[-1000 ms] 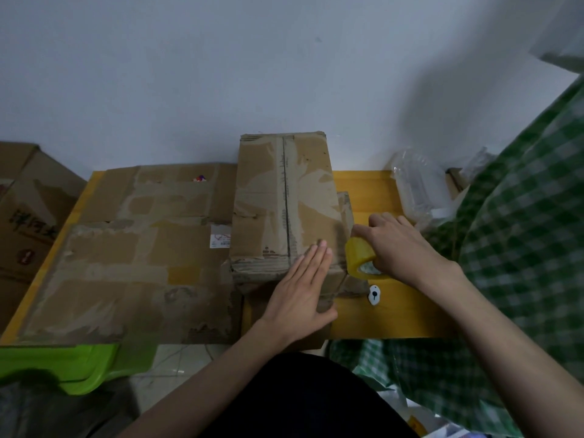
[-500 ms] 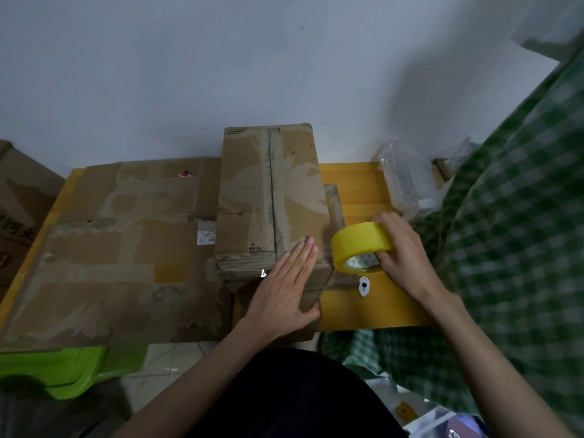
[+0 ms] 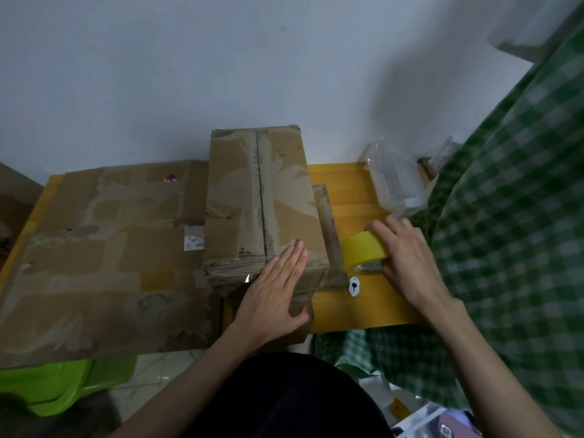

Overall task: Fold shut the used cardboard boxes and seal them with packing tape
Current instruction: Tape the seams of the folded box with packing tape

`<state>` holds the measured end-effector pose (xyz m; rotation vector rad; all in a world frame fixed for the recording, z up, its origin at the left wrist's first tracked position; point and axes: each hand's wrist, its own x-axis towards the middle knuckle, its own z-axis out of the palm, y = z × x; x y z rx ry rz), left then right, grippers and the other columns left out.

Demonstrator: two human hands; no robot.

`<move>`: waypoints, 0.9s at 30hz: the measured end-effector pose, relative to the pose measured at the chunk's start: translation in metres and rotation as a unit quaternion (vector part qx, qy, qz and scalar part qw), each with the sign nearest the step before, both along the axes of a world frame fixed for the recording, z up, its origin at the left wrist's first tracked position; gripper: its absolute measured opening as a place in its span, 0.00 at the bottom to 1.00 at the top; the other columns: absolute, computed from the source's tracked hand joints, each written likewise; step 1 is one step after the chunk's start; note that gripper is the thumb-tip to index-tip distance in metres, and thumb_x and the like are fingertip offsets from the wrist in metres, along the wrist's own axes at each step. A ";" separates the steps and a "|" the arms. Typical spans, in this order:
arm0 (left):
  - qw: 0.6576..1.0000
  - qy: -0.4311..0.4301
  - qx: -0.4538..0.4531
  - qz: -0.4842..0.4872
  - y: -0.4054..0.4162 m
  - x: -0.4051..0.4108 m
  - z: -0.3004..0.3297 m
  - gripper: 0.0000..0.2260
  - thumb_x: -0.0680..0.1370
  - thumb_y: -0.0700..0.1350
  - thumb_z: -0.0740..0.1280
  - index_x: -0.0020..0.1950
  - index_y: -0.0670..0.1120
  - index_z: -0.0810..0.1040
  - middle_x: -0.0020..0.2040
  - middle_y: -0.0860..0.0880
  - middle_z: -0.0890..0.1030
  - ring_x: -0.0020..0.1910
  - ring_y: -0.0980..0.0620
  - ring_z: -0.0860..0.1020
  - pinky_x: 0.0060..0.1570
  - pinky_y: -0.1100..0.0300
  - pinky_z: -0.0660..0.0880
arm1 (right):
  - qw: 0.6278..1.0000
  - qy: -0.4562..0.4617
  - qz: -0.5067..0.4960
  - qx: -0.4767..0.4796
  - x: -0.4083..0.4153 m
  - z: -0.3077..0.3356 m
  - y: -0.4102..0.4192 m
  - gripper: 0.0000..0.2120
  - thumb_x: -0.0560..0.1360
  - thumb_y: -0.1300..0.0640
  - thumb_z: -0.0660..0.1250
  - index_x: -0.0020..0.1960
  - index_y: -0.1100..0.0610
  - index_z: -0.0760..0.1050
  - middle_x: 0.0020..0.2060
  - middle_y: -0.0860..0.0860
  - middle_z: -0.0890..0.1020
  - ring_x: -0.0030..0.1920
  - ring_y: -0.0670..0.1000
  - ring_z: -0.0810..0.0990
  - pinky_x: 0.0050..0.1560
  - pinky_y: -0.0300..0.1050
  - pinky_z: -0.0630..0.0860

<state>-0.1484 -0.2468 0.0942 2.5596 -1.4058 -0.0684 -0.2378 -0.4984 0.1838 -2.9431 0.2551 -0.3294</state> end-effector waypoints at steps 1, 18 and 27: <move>1.000 0.001 0.000 0.001 0.000 0.000 0.000 0.43 0.76 0.61 0.60 0.82 0.44 0.42 0.83 0.47 0.42 0.81 0.52 0.42 0.79 0.50 0.53 | 1.000 0.009 -0.004 -0.010 -0.001 -0.003 -0.005 0.24 0.67 0.66 0.74 0.58 0.51 0.72 0.50 0.50 0.74 0.48 0.52 0.70 0.46 0.50 0.70; 0.999 0.024 0.001 0.028 -0.006 -0.005 0.008 0.42 0.75 0.63 0.60 0.83 0.45 0.49 0.83 0.49 0.47 0.81 0.53 0.44 0.79 0.51 0.51 | 0.982 0.099 -0.008 0.160 0.020 -0.105 -0.027 0.27 0.67 0.73 0.70 0.60 0.51 0.73 0.53 0.48 0.74 0.55 0.52 0.71 0.52 0.52 0.69; 0.999 0.026 0.028 0.005 -0.025 -0.007 0.010 0.40 0.79 0.63 0.57 0.83 0.45 0.44 0.83 0.49 0.42 0.81 0.53 0.42 0.79 0.49 0.51 | 0.969 0.035 0.000 0.246 0.030 -0.129 -0.005 0.28 0.62 0.76 0.65 0.58 0.55 0.74 0.53 0.52 0.74 0.55 0.55 0.70 0.49 0.51 0.67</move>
